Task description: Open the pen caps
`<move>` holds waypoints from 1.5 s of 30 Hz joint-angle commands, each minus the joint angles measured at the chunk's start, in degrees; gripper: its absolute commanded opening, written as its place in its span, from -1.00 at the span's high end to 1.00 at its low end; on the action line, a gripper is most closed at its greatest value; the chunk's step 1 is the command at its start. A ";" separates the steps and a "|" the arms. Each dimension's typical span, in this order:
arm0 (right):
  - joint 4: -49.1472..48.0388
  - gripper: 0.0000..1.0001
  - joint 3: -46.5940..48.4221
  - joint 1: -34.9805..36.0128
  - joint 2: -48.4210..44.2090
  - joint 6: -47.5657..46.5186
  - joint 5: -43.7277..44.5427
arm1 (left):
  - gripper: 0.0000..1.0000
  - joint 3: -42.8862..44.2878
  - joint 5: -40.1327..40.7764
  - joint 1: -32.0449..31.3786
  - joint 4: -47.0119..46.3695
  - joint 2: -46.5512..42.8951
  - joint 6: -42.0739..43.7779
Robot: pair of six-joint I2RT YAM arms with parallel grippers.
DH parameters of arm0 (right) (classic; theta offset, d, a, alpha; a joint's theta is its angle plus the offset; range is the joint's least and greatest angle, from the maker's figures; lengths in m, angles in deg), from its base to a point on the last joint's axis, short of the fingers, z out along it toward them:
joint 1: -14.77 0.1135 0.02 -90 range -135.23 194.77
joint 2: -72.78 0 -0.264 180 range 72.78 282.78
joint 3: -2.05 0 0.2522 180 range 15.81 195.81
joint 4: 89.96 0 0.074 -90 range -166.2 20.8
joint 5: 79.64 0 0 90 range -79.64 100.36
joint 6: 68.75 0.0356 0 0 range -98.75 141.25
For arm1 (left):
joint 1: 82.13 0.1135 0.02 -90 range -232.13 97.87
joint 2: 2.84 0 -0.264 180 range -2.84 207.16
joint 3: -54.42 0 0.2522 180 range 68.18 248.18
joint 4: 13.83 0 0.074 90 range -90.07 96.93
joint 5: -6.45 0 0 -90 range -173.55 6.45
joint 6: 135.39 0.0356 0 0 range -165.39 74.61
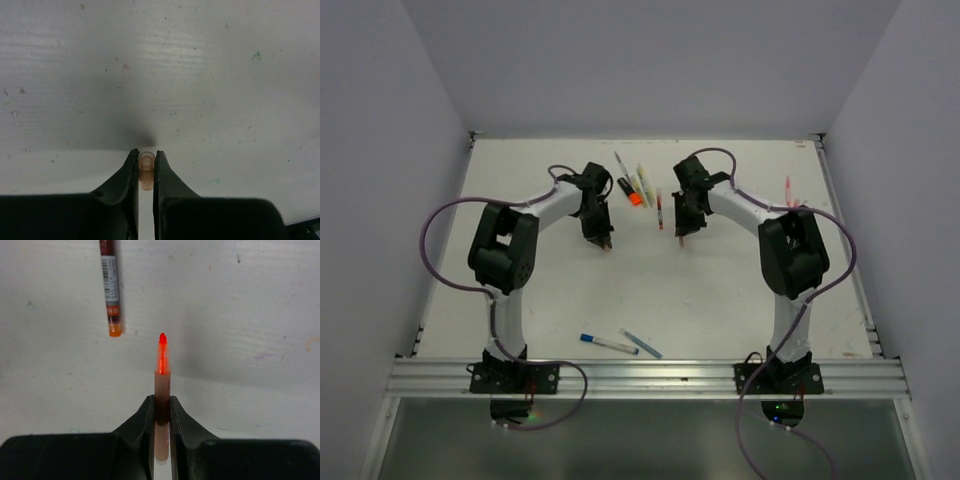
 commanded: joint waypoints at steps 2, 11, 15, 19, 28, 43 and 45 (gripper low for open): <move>2.77 1.00 6.64 -1.16 4.16 -2.08 4.44 | 1.00 8.23 3.19 -0.77 5.30 5.89 4.03; 2.87 1.00 13.06 -3.18 10.93 -4.36 4.45 | 1.00 21.42 5.92 -0.86 10.22 14.60 5.53; 2.95 0.98 14.12 -3.27 12.60 -5.24 4.09 | 1.00 22.92 7.50 -0.94 10.93 16.10 5.27; 2.87 0.77 13.95 -3.27 13.40 -5.68 3.74 | 0.98 22.66 8.29 -0.94 11.46 16.55 4.65; 2.16 0.50 14.04 -3.27 14.28 -5.77 3.12 | 0.49 19.58 11.37 -0.94 10.94 16.37 3.07; 2.87 -0.04 17.37 -3.36 12.08 -6.38 1.72 | 0.03 17.56 12.95 -0.77 8.82 13.65 2.80; 3.13 -0.07 17.73 -3.36 11.73 -6.56 1.72 | -0.02 17.21 12.86 -0.68 8.56 13.30 2.80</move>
